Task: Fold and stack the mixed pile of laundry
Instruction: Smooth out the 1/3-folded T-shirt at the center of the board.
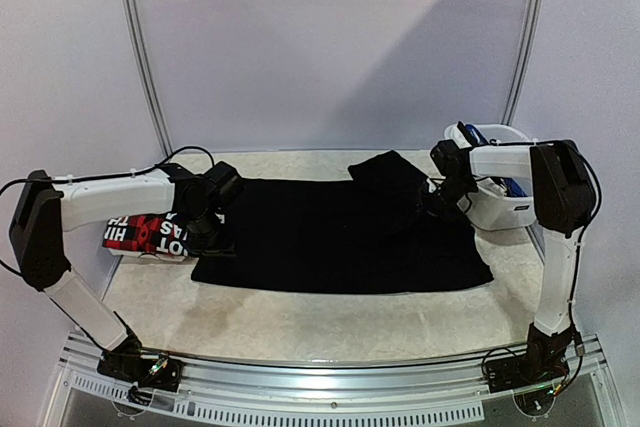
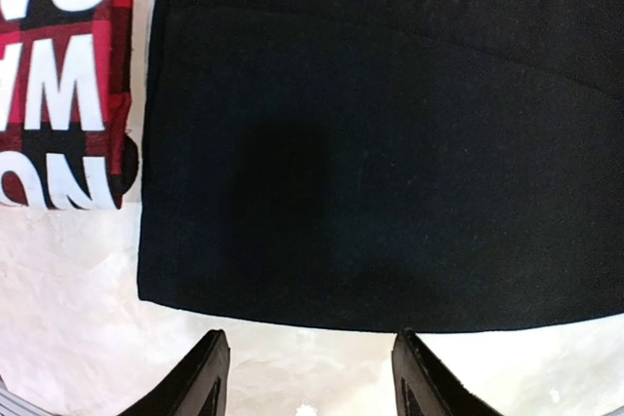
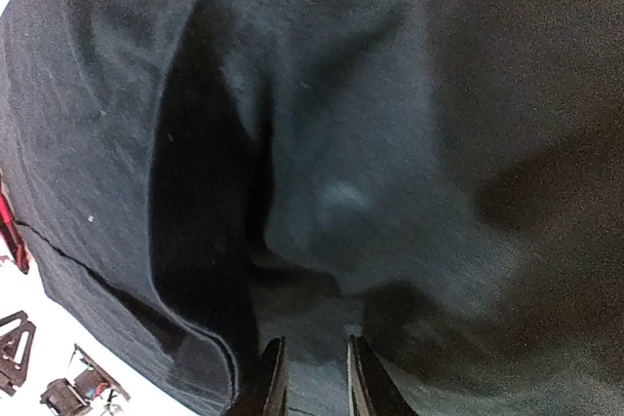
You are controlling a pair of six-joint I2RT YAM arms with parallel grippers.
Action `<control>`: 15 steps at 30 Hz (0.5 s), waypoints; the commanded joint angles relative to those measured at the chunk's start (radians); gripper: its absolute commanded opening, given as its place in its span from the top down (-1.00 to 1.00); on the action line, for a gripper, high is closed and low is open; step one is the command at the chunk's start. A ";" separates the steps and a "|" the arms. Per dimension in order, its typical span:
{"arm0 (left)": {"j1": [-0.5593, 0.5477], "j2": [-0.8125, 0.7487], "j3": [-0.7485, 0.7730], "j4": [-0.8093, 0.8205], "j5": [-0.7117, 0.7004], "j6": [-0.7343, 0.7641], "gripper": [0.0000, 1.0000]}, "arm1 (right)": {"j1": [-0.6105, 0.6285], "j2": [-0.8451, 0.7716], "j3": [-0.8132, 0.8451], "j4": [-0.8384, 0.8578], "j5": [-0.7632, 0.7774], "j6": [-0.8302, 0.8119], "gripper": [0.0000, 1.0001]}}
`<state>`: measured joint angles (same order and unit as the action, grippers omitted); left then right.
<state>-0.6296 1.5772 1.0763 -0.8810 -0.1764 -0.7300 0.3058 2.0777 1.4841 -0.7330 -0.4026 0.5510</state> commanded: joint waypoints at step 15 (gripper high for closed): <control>-0.015 -0.027 0.042 -0.050 -0.040 0.017 -0.15 | 0.061 0.294 0.394 0.193 -0.260 0.186 0.51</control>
<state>-0.6300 1.5578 1.0756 -0.9096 -0.1997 -0.7303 0.3550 2.2936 1.7706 -0.5838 -0.5896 0.6846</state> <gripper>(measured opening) 0.571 0.232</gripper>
